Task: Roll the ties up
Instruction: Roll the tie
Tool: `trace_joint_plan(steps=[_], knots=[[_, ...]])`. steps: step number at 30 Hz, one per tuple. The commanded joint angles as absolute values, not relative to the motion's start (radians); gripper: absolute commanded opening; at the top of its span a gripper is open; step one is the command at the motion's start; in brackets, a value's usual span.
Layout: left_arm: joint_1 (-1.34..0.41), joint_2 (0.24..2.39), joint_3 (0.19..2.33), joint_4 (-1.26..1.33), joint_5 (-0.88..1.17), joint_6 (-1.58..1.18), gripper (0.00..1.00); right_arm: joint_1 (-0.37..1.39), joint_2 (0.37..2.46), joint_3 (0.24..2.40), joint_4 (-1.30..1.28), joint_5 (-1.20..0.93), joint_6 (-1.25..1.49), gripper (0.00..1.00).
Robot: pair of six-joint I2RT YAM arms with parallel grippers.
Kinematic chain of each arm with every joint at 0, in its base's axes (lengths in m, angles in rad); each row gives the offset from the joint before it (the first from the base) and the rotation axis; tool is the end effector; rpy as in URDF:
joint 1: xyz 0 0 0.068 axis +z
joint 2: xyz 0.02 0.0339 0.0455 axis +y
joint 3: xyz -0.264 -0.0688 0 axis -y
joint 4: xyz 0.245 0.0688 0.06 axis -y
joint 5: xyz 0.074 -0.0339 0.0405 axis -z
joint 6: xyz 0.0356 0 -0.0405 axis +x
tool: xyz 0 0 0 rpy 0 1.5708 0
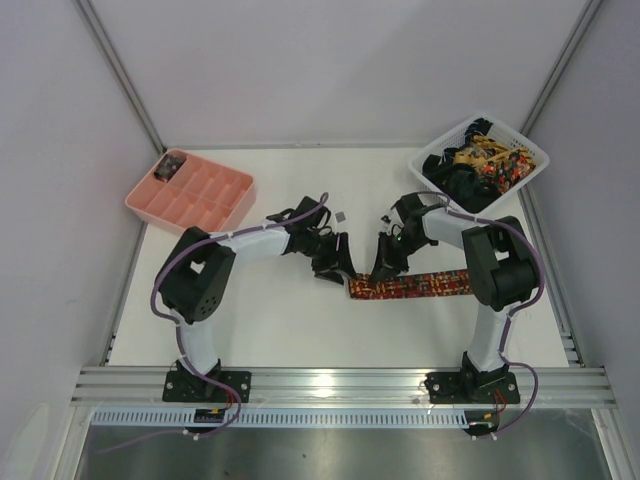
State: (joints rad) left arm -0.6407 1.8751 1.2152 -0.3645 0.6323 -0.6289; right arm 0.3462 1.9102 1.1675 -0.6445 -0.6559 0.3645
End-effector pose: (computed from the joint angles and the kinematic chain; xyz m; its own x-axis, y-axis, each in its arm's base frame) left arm 0.2943 -0.2457 0.1748 -0.9824 0.1406 -0.1232 0.1861 0.6750 -0.7140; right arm 0.3196 0.1384 0.1405 -0.9973 -0.0594 0.0432 -0.0194 0.7801 0.6253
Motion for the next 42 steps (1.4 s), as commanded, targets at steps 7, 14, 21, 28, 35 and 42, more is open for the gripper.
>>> trace_joint_plan(steps=[7,14,21,28,35,42], knots=[[-0.621,1.917,1.143,-0.247,0.655,-0.765,0.57,0.354,1.913,1.132,-0.621,-0.657,0.354,0.03],[-0.638,1.973,1.226,-0.264,0.663,-0.776,0.57,0.351,1.905,1.115,-0.618,-0.647,0.353,0.03],[-0.672,1.991,1.279,-0.304,0.673,-0.764,0.49,0.348,1.896,1.118,-0.618,-0.647,0.357,0.03],[-0.678,1.985,1.360,-0.414,0.627,-0.704,0.43,0.345,1.879,1.118,-0.624,-0.646,0.360,0.03],[-0.701,1.993,1.417,-0.460,0.617,-0.696,0.43,0.342,1.861,1.104,-0.632,-0.640,0.364,0.03],[-0.733,2.040,1.488,-0.511,0.612,-0.684,0.44,0.342,1.838,1.085,-0.635,-0.644,0.371,0.03]])
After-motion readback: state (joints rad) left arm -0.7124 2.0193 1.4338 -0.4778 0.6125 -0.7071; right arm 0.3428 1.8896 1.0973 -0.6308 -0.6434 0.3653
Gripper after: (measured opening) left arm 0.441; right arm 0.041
